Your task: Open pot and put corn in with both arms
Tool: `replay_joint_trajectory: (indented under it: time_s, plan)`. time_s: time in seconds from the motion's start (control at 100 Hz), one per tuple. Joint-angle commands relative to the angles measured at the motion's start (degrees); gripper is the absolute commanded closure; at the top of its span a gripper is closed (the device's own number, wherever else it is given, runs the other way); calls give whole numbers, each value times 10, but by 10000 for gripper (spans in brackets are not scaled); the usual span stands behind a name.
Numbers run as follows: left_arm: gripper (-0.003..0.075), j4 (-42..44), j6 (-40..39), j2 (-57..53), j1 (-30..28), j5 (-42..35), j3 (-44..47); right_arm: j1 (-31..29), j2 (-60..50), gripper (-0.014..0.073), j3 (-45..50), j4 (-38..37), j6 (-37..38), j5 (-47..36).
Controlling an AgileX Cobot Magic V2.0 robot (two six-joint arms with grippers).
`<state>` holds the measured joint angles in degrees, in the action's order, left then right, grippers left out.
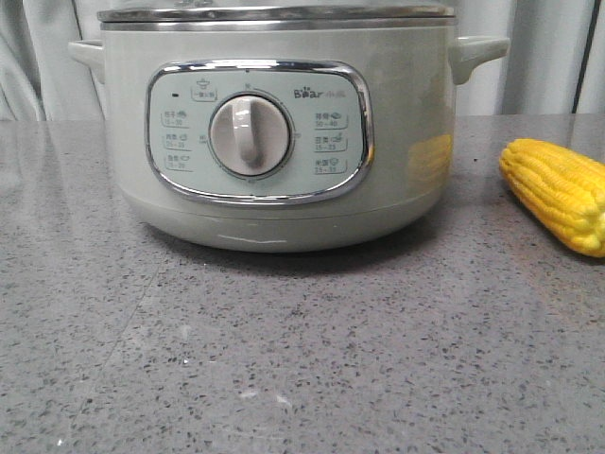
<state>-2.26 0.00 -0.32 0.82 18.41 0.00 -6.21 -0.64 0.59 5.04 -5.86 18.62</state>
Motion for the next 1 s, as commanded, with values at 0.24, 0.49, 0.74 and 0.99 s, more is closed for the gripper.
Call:
replay_joint_trajectory:
  time_s: [0.24,0.49,0.74,0.99]
  plan:
    - [741,-3,-5,-17,-1,-30,14,-1,-12,657,11,0,-1,-11]
    - [741,-3,-5,-17,-1,-30,14,16,-12,657,11,0,-1,-11]
    - [741,-3,-5,-17,-1,-30,14,16,-12,657,11,0,-1,-11]
    - [741,-3,-5,-17,-1,-30,14,16,-12,657,11,0,-1,-11]
